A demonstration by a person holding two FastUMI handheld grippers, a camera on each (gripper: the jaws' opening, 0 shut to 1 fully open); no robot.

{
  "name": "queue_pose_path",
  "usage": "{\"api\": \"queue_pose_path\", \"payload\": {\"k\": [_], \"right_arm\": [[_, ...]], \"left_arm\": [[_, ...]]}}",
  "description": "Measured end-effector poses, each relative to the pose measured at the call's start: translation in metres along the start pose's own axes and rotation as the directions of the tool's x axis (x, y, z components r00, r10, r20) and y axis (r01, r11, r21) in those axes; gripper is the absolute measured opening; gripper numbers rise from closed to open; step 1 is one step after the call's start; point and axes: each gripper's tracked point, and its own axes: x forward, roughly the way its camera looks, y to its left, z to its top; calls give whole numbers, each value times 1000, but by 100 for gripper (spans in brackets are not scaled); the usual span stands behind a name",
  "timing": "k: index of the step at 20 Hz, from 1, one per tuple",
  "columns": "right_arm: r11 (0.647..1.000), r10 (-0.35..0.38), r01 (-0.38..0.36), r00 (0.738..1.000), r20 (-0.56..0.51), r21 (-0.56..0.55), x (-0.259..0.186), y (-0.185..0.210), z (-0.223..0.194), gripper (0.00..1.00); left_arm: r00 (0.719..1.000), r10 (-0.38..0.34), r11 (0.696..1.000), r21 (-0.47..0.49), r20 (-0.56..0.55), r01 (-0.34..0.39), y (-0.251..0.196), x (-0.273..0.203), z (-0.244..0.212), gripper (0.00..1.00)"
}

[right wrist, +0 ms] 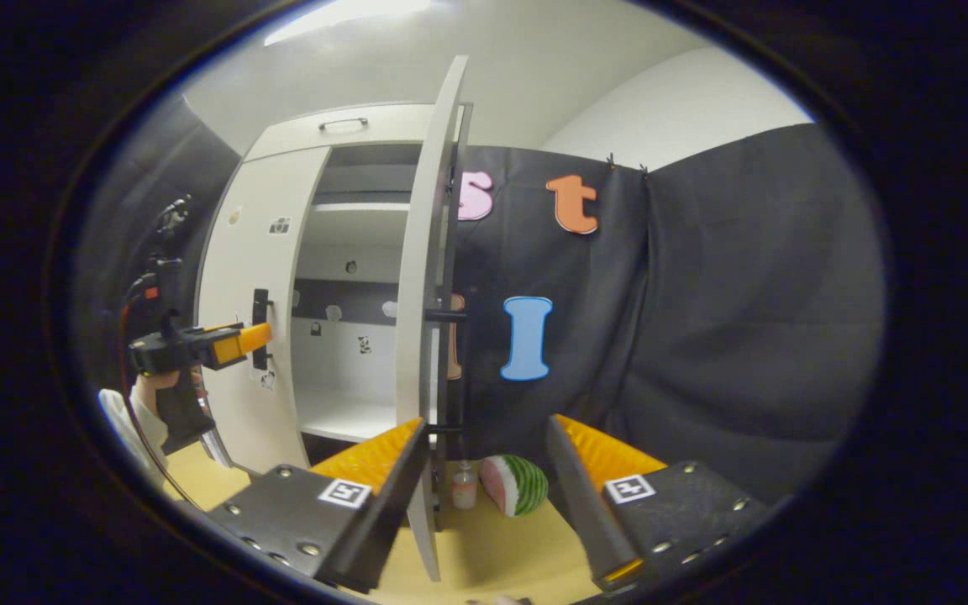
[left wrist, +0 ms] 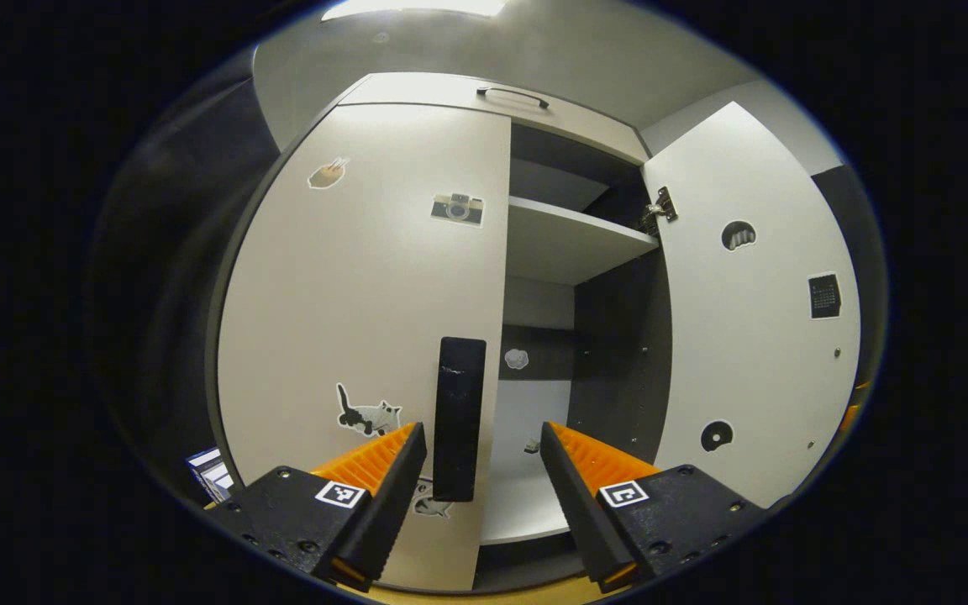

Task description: Open the right door of the double-door shoe cabinet with the right hand, and open the left door with the left hand.

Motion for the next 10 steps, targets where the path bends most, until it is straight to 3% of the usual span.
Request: {"api": "queue_pose_path", "payload": {"k": [1, 2, 5, 6, 9, 10], "right_arm": [[1000, -11, 11, 1000, 11, -3, -1, -3, 4, 92], [1000, -25, 25, 1000, 16, -9, -2, -7, 4, 96], [999, -51, 51, 999, 11, -8, -2, -12, 4, 96], [998, -57, 57, 998, 9, -4, -1, -14, 3, 96], [998, -70, 70, 997, 7, 4, 1, -15, 2, 96], [997, -72, 72, 997, 4, 3, 3, -15, 1, 96]], "left_arm": [[1000, 7, 1000, 5, -5, -7, 4, 7, -3, 83], [1000, 12, 1000, 9, -11, -12, 6, 13, -6, 77], [999, 23, 1000, 19, -34, -22, 10, 23, -17, 64], [999, 31, 999, 31, -31, -30, 14, 27, -18, 54], [999, 49, 998, 43, -12, -48, 16, 27, -17, 39], [999, 49, 997, 61, -12, -48, 16, 26, -18, 38]]}}
